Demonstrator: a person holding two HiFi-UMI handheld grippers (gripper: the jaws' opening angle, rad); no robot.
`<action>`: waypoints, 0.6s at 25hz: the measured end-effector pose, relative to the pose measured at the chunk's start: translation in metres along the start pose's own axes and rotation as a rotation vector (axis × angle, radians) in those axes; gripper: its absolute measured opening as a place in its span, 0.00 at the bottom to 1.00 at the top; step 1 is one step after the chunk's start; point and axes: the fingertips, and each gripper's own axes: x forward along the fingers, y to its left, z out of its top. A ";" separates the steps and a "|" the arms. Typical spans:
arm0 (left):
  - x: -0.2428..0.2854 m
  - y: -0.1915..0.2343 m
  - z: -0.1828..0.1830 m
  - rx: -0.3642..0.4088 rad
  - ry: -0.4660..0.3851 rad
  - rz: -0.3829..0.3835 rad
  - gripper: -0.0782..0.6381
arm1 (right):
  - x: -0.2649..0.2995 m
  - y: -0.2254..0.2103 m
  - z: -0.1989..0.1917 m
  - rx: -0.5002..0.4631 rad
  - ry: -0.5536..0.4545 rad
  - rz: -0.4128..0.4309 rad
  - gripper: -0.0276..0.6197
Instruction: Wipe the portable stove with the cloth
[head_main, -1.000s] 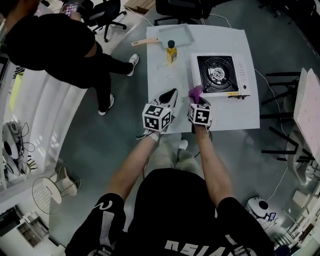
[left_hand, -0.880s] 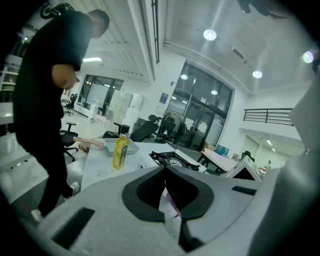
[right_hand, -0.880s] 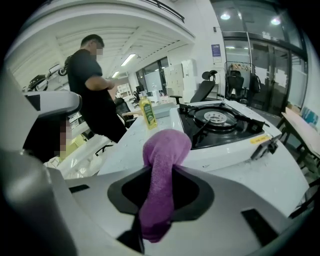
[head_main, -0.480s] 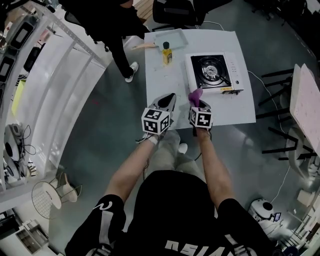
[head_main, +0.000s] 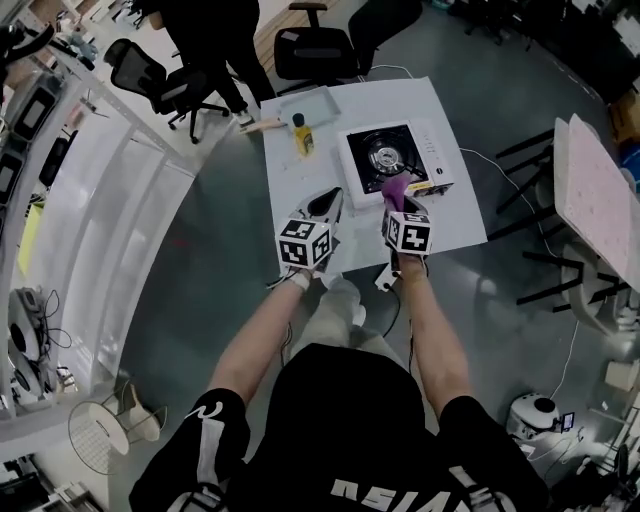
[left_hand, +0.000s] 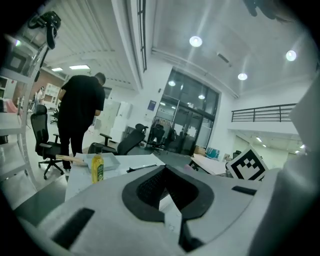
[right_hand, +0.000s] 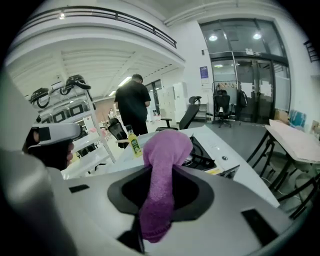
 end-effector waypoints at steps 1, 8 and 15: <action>0.005 -0.003 0.003 0.004 -0.002 -0.007 0.12 | -0.003 -0.007 0.005 0.006 -0.008 -0.006 0.20; 0.036 -0.022 0.015 0.024 0.000 -0.041 0.12 | -0.013 -0.050 0.030 0.016 -0.044 -0.033 0.20; 0.055 -0.013 0.012 0.048 0.018 -0.031 0.12 | 0.003 -0.065 0.051 0.001 -0.063 -0.022 0.20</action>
